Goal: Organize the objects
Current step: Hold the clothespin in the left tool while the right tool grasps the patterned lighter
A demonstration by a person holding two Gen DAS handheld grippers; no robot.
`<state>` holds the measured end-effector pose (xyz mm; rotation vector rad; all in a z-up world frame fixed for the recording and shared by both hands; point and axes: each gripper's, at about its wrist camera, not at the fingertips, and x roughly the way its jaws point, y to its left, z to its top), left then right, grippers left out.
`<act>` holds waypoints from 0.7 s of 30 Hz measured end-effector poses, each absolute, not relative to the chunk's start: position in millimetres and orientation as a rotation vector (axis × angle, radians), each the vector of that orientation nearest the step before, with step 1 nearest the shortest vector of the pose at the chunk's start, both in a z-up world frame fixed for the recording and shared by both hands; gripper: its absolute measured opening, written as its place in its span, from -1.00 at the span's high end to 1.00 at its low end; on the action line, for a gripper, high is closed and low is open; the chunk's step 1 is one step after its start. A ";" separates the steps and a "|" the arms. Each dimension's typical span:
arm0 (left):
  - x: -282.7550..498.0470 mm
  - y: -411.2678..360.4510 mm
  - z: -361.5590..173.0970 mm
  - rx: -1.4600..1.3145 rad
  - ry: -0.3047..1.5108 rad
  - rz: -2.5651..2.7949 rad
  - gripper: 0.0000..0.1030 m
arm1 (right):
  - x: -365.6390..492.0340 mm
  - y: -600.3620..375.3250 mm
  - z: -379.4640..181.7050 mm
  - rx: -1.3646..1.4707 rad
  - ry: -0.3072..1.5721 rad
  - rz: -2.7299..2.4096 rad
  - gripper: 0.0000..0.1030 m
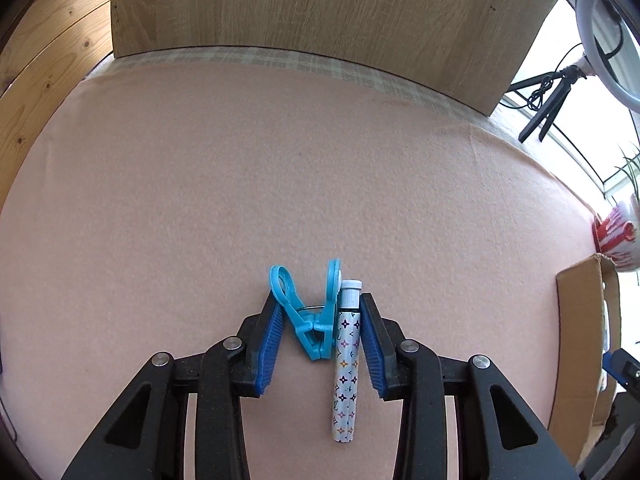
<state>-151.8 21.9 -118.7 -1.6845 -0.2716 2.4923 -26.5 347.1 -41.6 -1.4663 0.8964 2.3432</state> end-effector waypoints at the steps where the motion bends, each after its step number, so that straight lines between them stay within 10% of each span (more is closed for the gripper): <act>1: -142.4 25.7 -118.8 -1.684 -0.287 2.485 0.24 | -26.0 344.8 -42.4 -1.476 0.892 2.351 -0.22; 13: -47.6 72.8 -116.2 -1.678 -0.404 2.396 0.28 | -15.7 313.3 -45.0 -1.565 0.750 2.442 -0.23; 17: -40.8 94.4 -115.0 -1.704 -0.362 2.331 -0.32 | -8.4 312.5 -39.4 -1.565 0.740 2.473 -0.23; 21: -30.5 90.9 -108.3 -1.682 -0.365 2.351 -0.33 | -3.4 307.8 -30.4 -1.547 0.685 2.509 -0.23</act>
